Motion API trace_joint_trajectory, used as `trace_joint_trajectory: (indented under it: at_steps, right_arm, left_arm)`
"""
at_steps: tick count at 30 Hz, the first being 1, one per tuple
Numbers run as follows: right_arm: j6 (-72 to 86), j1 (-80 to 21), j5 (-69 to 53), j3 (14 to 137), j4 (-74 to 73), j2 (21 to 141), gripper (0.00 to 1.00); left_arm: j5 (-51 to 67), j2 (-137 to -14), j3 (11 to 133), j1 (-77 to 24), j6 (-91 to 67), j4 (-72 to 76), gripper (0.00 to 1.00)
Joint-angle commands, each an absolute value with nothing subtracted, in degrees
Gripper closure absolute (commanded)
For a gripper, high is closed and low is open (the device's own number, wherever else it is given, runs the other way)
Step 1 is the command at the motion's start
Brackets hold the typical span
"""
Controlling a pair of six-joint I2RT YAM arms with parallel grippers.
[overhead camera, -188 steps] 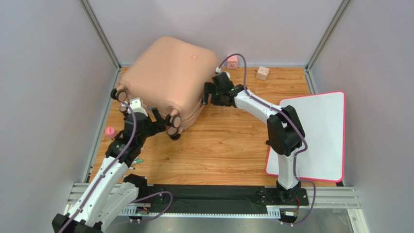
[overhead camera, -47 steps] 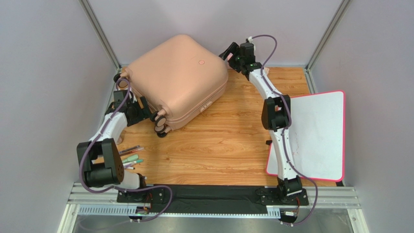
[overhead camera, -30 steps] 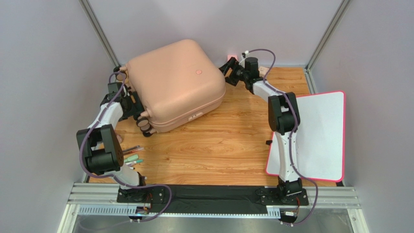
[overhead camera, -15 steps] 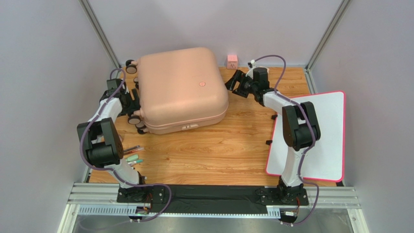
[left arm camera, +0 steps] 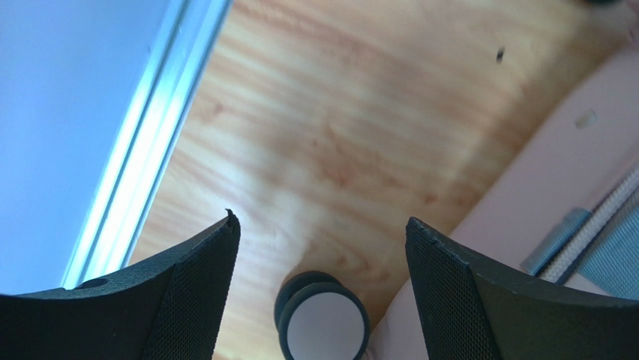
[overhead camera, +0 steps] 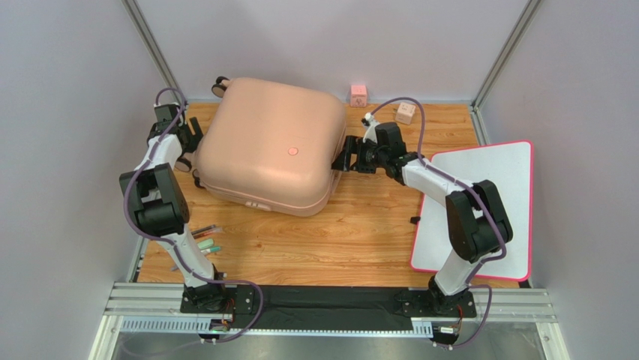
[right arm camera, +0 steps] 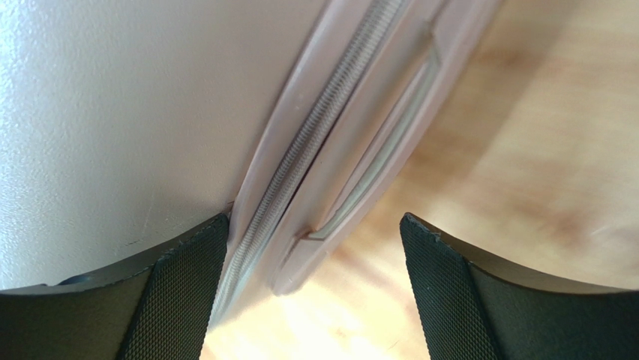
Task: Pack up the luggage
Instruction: Zip the luggage at the center of the board.
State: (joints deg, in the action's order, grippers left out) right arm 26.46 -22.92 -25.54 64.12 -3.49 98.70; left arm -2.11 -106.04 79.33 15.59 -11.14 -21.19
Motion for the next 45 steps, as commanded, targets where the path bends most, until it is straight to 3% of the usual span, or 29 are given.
trace_joint_trajectory:
  at_steps: [1,8,17,33,40,45]
  right_arm:
    - [24.3,-32.6,-34.0,59.9,-11.1,96.8,0.12]
    - [21.9,-30.8,-23.5,57.4,-18.0,84.7,0.10]
    - [20.0,-13.6,-17.8,55.5,-23.0,71.3,0.06]
    - [29.3,-8.3,-17.0,79.8,-16.8,100.4,0.11]
    - [37.3,-8.3,-19.4,89.6,-13.2,110.4,0.12]
    - [38.4,-8.9,-21.0,95.1,-12.8,115.5,0.12]
  left_arm:
    - [10.4,-107.8,83.8,11.2,-15.6,-23.6,0.12]
    - [11.2,-107.9,85.8,11.6,-16.3,-24.5,0.12]
    - [10.2,-102.6,81.5,11.6,-13.2,-23.8,0.12]
    - [-2.3,-94.1,85.8,13.1,-16.8,-33.8,0.11]
    - [3.4,-89.6,82.8,13.1,-15.2,-31.7,0.12]
    - [0.1,-83.2,79.0,13.0,-15.9,-31.7,0.13]
